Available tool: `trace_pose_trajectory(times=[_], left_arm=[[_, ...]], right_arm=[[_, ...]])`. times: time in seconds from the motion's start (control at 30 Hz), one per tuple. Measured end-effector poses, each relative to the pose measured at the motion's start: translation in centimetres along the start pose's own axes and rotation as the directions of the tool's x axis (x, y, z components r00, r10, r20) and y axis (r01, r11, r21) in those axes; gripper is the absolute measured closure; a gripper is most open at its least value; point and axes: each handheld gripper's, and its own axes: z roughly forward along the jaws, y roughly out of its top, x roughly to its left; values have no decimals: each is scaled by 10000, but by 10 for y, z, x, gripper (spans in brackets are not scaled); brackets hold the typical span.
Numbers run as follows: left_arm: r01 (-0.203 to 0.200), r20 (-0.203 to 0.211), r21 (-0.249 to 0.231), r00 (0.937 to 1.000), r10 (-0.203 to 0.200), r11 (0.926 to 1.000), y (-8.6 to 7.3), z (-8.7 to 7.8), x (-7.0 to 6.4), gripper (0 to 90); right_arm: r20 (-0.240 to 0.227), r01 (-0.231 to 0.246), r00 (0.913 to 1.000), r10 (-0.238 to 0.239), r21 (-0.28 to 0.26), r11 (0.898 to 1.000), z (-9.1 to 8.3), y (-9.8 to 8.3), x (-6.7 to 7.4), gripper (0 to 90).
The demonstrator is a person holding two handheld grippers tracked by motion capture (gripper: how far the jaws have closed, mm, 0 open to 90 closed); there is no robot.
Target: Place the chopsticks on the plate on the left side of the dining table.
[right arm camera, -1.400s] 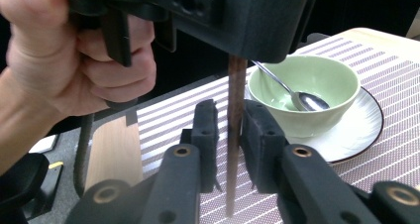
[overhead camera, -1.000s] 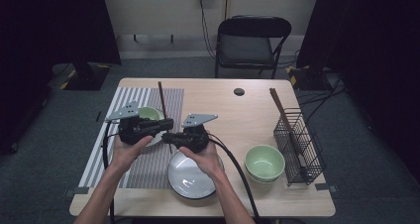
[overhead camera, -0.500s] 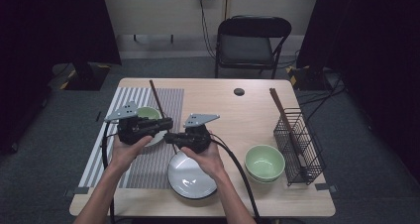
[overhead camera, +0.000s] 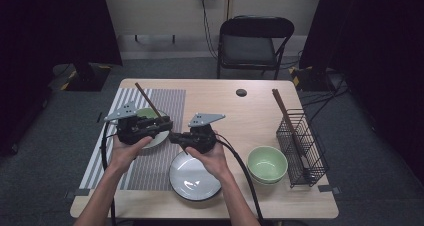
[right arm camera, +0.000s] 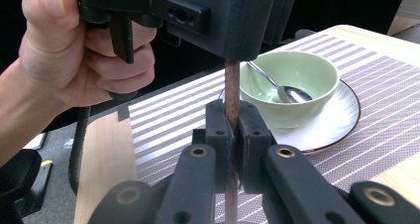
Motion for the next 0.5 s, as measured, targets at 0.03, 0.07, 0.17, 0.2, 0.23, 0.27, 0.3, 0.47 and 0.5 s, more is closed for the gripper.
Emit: trace_pose_trajectory(times=[0.03, 0.07, 0.17, 0.2, 0.23, 0.27, 0.3, 0.47, 0.5], left_arm=[[24, -28, -10, 10000, -24, 10000, 0, 0, 0, 644], [-54, -69, -16, 10000, 54, 10000, 1, -1, 0, 612], [20, -85, -254, 10000, -22, 9997, 2, -5, 2, 566], [61, -33, -341, 10000, -62, 9994, 2, -6, 2, 550], [38, -88, -316, 10000, -41, 9995, 3, -7, 3, 539], [56, -188, -316, 9998, -62, 9995, 4, -7, 3, 529], [89, -270, -363, 9996, -99, 9993, 4, -8, 3, 516], [-129, -760, -304, 9971, 105, 9995, 7, -9, -2, 480], [-152, -764, -268, 9970, 131, 9995, 7, -9, -1, 480]], right_arm=[[-7, -4, 10000, 4, -6, 10000, 0, 0, 0, 859], [-11, -21, 10000, 21, -13, 10000, 0, -1, 0, 859], [26, -77, 10000, 77, 102, 9999, -1, -3, -1, 859], [11, -70, 10000, 69, 128, 9999, -1, -3, -1, 859], [-21, -82, 10000, 82, 118, 9999, -1, -4, 0, 859], [-32, -59, 10000, 59, 139, 9999, -1, -4, 0, 859], [-60, -34, 10000, 35, 165, 9999, -1, -4, 0, 859], [-141, 36, 9999, -32, 268, 9996, -1, -7, 2, 860], [-166, 48, 9999, -44, 265, 9996, -1, -8, 2, 860]])
